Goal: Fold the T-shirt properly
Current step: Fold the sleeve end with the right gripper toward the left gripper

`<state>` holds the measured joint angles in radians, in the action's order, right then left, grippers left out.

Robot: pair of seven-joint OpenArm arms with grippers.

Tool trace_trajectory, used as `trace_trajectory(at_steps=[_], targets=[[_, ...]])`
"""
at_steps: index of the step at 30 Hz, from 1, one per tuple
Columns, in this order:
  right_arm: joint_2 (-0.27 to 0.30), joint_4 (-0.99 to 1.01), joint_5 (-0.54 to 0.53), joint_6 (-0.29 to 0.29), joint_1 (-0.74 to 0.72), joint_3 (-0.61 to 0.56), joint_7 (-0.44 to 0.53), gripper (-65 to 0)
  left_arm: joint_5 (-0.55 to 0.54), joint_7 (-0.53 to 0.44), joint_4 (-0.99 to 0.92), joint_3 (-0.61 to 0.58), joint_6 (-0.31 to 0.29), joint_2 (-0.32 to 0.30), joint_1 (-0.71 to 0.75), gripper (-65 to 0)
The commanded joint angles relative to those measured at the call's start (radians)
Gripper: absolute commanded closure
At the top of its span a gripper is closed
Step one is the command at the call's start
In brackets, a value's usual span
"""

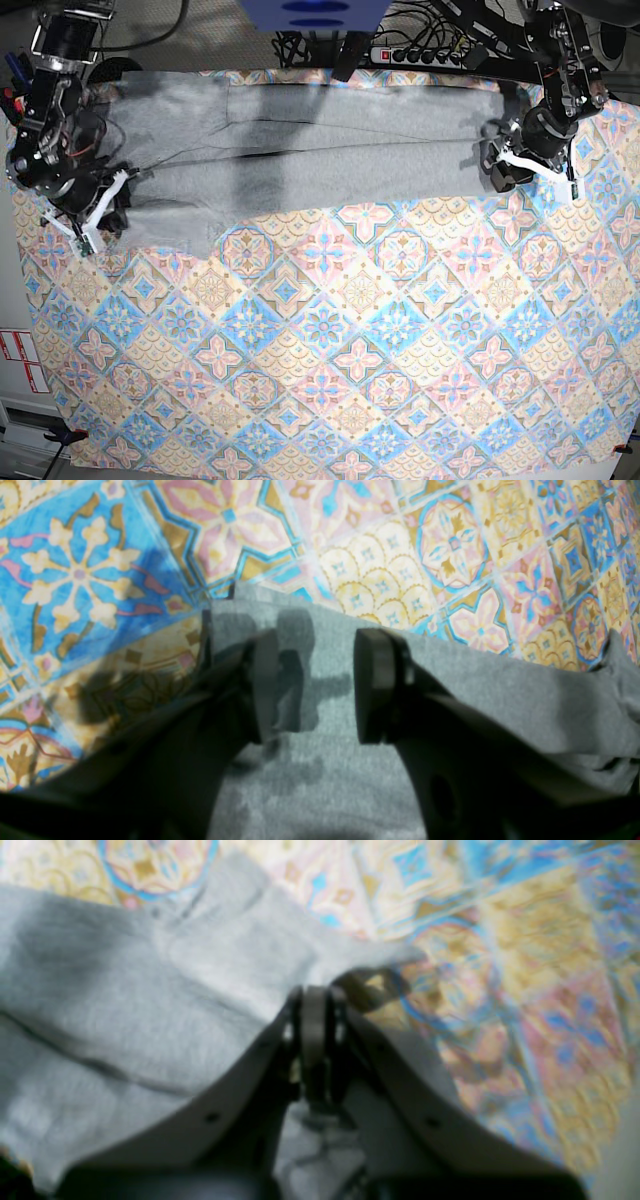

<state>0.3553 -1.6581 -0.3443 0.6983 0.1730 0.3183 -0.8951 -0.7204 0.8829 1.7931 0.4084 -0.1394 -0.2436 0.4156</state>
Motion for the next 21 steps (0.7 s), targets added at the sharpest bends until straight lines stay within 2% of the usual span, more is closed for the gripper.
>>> trace_trajectory(at_steps=[1, 6, 13, 21], targets=[[0.017, -0.041, -0.031, 0.000, 0.027, 0.028, 0.009, -0.2, -0.014, -0.017, 0.014, 0.005, -0.007, -0.010, -0.001, -25.4], [0.017, -0.121, -0.131, 0.000, 0.171, 0.134, 0.006, -0.2, -0.015, -0.017, 0.014, 0.005, -0.007, -0.010, -0.001, -25.4], [0.017, -0.184, -0.250, 0.000, 0.323, 0.198, 0.009, -0.2, -0.014, -0.017, 0.014, 0.005, -0.007, -0.010, -0.001, -25.4], [0.015, -0.210, -0.252, 0.000, 0.405, 0.189, 0.000, -0.2, -0.011, -0.017, 0.014, 0.005, -0.009, -0.010, -0.001, -25.4]])
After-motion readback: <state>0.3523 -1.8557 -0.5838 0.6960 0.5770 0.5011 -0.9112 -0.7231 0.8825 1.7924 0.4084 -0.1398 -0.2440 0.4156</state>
